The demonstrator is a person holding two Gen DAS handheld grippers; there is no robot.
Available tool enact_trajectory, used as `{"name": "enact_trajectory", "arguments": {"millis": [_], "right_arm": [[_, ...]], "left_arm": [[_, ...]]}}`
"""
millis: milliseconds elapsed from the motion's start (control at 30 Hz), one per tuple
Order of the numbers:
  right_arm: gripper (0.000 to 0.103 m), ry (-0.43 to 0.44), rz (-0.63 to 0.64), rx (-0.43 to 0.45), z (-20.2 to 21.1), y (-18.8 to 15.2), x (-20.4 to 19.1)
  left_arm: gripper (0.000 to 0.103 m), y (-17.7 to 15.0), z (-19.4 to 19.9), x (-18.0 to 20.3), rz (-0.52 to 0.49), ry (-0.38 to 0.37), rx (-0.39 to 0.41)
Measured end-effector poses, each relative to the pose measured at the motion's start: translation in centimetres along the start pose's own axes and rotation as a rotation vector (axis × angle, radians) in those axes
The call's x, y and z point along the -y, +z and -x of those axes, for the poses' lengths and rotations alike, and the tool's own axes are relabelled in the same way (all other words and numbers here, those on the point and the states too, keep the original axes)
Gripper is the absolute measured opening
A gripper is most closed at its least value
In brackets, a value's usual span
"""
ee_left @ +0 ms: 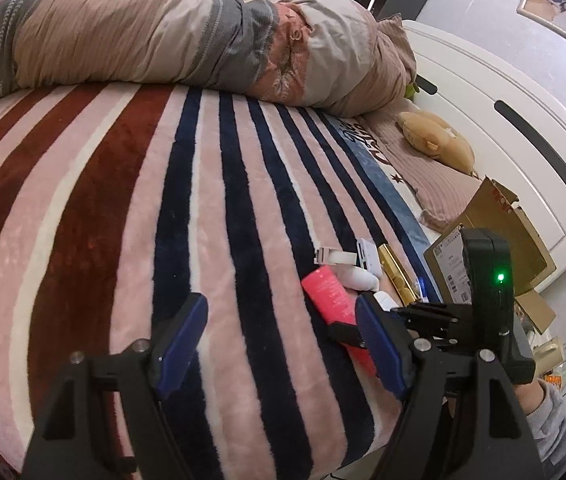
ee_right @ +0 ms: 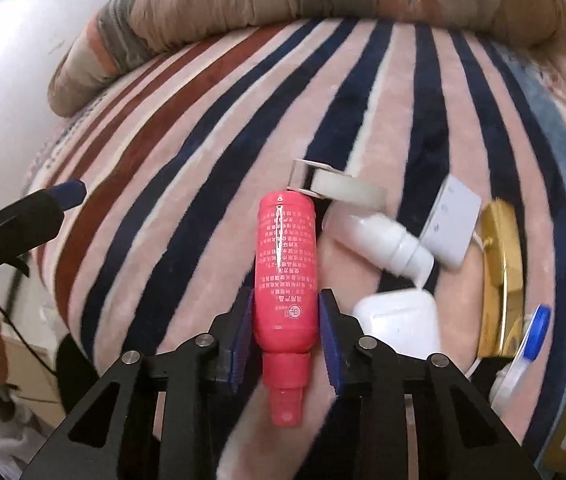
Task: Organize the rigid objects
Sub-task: 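Grasp the pink spray bottle with the right gripper, then lower the pink bottle into the cardboard box and open the right gripper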
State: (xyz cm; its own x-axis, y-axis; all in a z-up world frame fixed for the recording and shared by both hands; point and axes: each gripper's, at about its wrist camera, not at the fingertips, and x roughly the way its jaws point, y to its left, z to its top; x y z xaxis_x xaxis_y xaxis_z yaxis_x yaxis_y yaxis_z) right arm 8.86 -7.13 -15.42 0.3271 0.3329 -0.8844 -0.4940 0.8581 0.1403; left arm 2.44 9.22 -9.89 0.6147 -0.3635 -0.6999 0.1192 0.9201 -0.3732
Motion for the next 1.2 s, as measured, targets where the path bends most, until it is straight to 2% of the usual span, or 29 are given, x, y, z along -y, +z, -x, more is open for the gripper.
{"name": "enact_trajectory", "arguments": {"millis": [100,267,367,433,467,533,567,733,933,1067,1200], "right_arm": [[0.027,0.01,0.03,0.032,1.0,0.0,-0.4],[0.027,0.066,0.095,0.137,4.5,0.1,-2.0],[0.027,0.132,0.139,0.209,7.8,0.1,-2.8],[0.027,0.185,0.165,0.243,9.5,0.1,-3.2],[0.027,0.201,0.177,0.264,10.5,0.1,-3.4],[0.027,0.175,0.192,0.319,12.7,0.1,-3.4],[0.027,0.172,0.194,0.339,13.5,0.0,-3.1],[0.027,0.157,0.178,0.426,17.9,-0.8,-0.3],[0.027,0.104,0.115,0.53,23.2,-2.2,4.8],[0.027,0.046,0.041,0.558,25.4,-3.6,8.8],[0.027,-0.026,-0.041,0.541,26.1,-5.5,13.1]], "left_arm": [[0.073,0.0,-0.3,0.4,-0.014,-0.048,-0.01],[0.073,0.4,-0.6,1.5,-0.019,-0.106,-0.026],[0.073,1.3,0.0,3.0,-0.023,-0.189,-0.009],[0.067,2.1,0.6,4.6,-0.048,-0.242,0.008],[0.06,2.4,0.8,5.2,-0.056,-0.254,0.013],[0.051,3.4,1.5,7.1,-0.079,-0.275,0.032],[0.04,3.8,1.7,7.7,-0.087,-0.275,0.038],[0.038,5.8,3.4,13.9,-0.213,-0.255,0.088],[0.035,7.5,3.5,22.3,-0.359,-0.24,0.113],[0.033,8.1,1.6,27.7,-0.449,-0.253,0.092],[0.032,8.3,-1.9,32.3,-0.507,-0.29,0.028]]}}
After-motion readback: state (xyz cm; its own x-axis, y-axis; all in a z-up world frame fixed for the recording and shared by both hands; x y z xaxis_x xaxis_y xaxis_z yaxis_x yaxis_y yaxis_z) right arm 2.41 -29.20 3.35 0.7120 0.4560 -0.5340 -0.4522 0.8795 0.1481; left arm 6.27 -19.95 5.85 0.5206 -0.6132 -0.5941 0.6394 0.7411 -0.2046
